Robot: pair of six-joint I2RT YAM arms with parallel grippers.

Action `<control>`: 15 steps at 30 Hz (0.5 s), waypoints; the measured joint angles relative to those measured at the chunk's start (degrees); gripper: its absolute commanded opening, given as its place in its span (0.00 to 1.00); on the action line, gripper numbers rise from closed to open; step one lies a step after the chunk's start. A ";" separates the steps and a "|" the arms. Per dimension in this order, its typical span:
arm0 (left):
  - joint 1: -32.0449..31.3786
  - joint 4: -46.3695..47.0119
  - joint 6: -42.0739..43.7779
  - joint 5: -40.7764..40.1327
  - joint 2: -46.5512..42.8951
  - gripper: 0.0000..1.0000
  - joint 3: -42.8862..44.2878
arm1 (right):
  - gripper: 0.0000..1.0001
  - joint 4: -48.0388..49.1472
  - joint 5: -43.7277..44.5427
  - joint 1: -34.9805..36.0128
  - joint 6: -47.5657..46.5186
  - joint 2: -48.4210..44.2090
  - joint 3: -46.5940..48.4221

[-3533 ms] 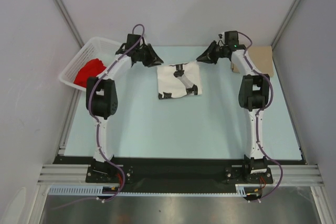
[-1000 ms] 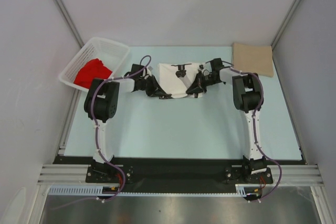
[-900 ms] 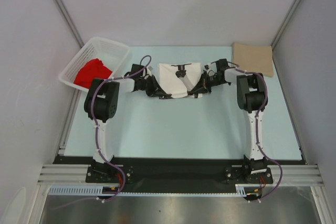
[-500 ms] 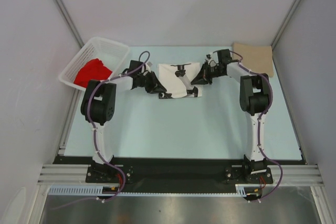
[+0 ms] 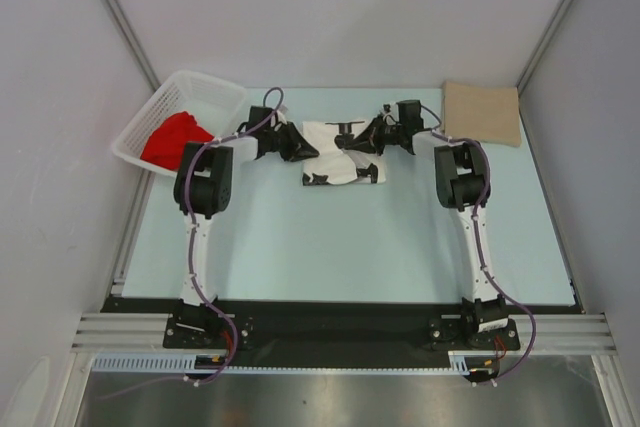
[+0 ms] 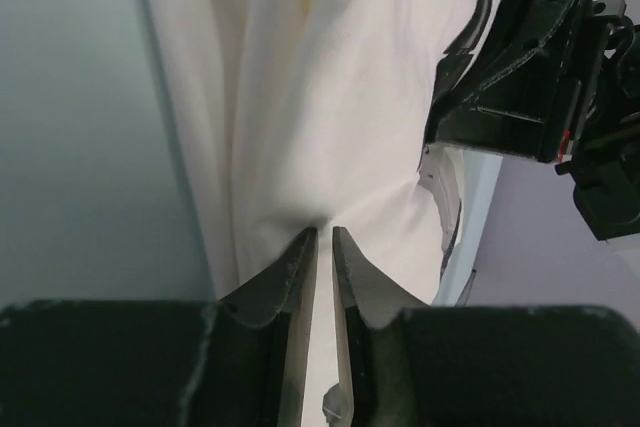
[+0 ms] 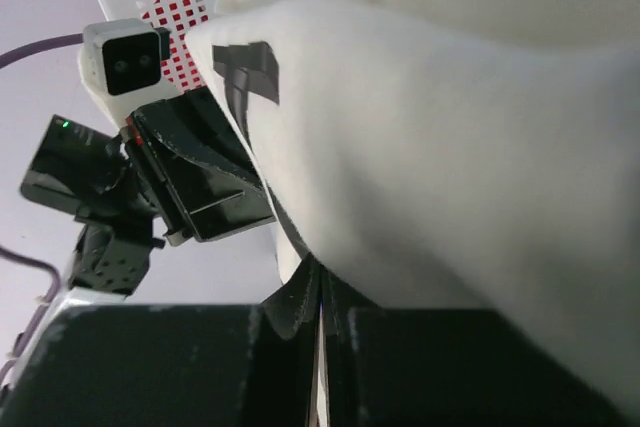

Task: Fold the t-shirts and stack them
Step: Fold the tshirt

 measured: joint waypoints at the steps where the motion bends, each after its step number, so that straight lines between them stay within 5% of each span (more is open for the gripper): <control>1: 0.39 0.81 -0.70 1.55 0.92 0.20 0.04 | 0.03 -0.20 -0.66 -0.35 0.85 1.01 1.25; 10: 1.22 -3.45 1.77 0.50 1.18 0.22 3.26 | 0.13 -9.27 6.43 -5.79 -3.06 3.02 14.88; 13: 1.22 -5.44 3.21 -0.11 0.98 0.24 3.93 | 0.25 -14.64 7.91 -8.37 -5.33 3.13 20.15; 15: 1.16 -6.51 3.80 -0.55 0.15 0.29 3.67 | 0.49 -18.38 8.59 -10.12 -7.78 3.10 23.52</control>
